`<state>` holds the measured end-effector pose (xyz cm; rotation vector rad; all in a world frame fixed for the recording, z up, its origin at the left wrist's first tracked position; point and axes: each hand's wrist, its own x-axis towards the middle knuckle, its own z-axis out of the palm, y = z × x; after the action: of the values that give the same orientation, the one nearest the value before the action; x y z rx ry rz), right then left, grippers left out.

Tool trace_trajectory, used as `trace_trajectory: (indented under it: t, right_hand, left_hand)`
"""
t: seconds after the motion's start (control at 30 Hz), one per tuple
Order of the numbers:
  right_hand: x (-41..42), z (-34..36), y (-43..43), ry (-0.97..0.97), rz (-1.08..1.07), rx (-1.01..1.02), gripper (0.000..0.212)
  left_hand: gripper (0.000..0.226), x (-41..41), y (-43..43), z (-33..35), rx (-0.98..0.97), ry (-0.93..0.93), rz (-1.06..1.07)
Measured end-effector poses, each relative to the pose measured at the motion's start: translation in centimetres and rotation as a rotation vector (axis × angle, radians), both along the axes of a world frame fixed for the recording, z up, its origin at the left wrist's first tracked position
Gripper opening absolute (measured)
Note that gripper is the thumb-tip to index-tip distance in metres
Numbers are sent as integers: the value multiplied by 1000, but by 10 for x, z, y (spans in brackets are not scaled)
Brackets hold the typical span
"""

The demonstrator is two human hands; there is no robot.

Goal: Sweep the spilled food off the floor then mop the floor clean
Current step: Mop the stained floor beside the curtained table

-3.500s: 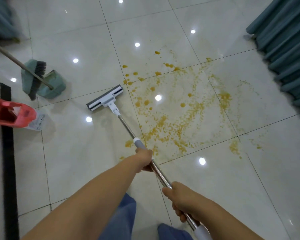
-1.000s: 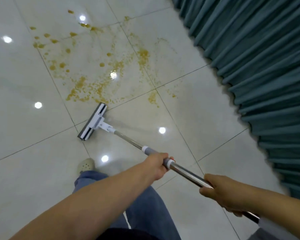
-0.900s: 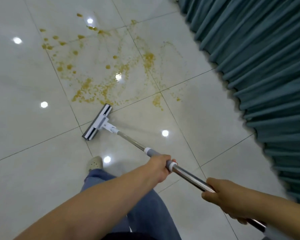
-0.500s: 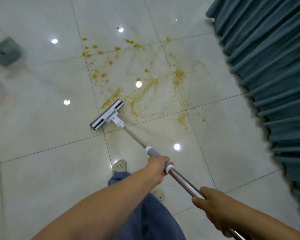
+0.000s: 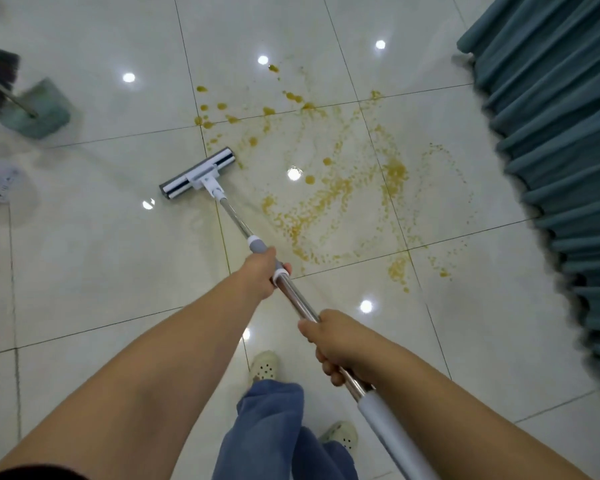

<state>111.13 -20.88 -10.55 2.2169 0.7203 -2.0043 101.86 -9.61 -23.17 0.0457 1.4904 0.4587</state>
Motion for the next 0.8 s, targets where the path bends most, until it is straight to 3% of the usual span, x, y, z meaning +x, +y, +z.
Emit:
trace_trajectory:
  t: [0.1, 0.3, 0.57, 0.8]
  right_hand:
    - [-7, -11, 12, 44, -32, 3, 27]
    - [31, -7, -42, 121, -52, -17, 26]
    - [122, 13, -172, 40, 18, -153, 22]
    - [220, 52, -303, -27, 64, -207, 19]
  left_hand:
    - [18, -11, 16, -4, 6, 21, -89]
    - [31, 8, -34, -21, 26, 138, -511]
    - [47, 89, -170, 0, -145, 19, -727]
    - [37, 179, -311, 31, -322, -205, -472]
